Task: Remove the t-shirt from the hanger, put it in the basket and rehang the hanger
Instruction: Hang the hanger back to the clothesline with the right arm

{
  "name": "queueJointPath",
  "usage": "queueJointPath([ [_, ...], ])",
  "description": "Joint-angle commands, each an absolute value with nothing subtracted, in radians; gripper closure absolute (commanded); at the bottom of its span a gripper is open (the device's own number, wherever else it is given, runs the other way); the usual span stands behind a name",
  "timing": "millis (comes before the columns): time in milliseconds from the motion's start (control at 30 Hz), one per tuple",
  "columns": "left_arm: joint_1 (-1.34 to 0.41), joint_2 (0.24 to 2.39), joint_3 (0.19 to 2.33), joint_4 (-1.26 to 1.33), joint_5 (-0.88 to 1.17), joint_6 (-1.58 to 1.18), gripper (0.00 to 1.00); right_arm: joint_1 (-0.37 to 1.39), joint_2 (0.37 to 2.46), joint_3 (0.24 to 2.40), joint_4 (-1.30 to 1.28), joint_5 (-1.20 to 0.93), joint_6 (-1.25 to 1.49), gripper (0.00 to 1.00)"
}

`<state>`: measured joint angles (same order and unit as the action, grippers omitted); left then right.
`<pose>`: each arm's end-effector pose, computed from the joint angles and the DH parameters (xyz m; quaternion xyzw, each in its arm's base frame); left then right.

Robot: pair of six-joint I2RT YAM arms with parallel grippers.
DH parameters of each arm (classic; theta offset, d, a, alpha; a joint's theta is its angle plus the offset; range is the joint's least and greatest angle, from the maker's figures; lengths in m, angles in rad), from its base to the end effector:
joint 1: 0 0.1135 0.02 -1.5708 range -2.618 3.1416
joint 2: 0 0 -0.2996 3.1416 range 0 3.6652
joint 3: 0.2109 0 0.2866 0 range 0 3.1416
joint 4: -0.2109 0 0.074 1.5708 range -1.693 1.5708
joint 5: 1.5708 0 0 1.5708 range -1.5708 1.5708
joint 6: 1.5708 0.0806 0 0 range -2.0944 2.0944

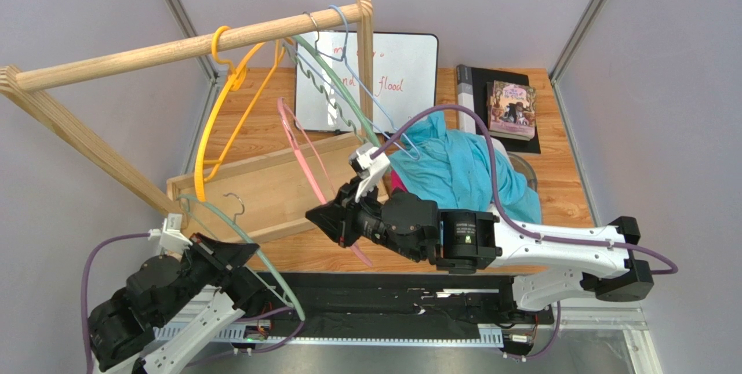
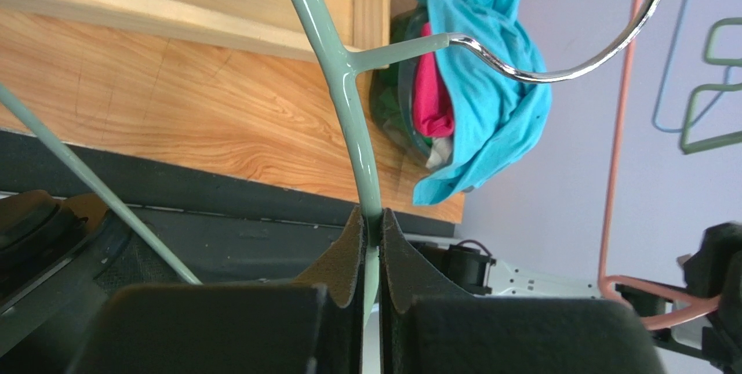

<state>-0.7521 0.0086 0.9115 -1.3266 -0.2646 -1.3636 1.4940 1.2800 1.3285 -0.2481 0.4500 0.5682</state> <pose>0.0036 0.0255 0.3109 -0.3189 0.7725 -0.4143 0.3605 0.0622 0.3510 0.4450 -0.2105 0.7382 0.4407 0.4653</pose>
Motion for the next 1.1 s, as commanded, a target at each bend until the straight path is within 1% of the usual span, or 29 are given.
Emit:
queueJointPath([
  [0,-0.753,-0.129,0.971,-1.431,-0.321,-1.336,1.00,1.442,1.351,1.538,-0.258,0.411,0.514,1.00],
  [133,-0.753,-0.129,0.976,-1.431,-0.307,-1.328,1.00,1.419,1.411,1.705,-0.343,0.413,0.502,1.00],
  [267,-0.753,-0.129,0.945,-1.372,-0.262,-1.319,1.00,1.391,1.451,1.787,-0.422,0.417,0.514,1.00],
  [333,-0.753,-0.129,0.910,-1.339,-0.224,-1.316,1.00,1.382,1.459,1.792,-0.408,0.407,0.505,1.00],
  [600,-0.753,-0.114,0.753,-1.079,-0.022,-1.324,1.00,1.309,1.489,1.828,-0.318,0.327,0.450,1.00],
  [733,-0.753,-0.091,0.713,-1.011,0.015,-1.319,1.00,1.290,1.522,1.887,-0.327,0.327,0.428,1.00],
  [933,-0.753,-0.075,0.710,-0.982,0.006,-1.315,1.00,1.235,1.565,1.928,-0.337,0.305,0.449,1.00],
  [1067,-0.753,-0.057,0.701,-0.948,0.017,-1.315,1.00,1.181,1.614,1.963,-0.339,0.233,0.500,1.00],
])
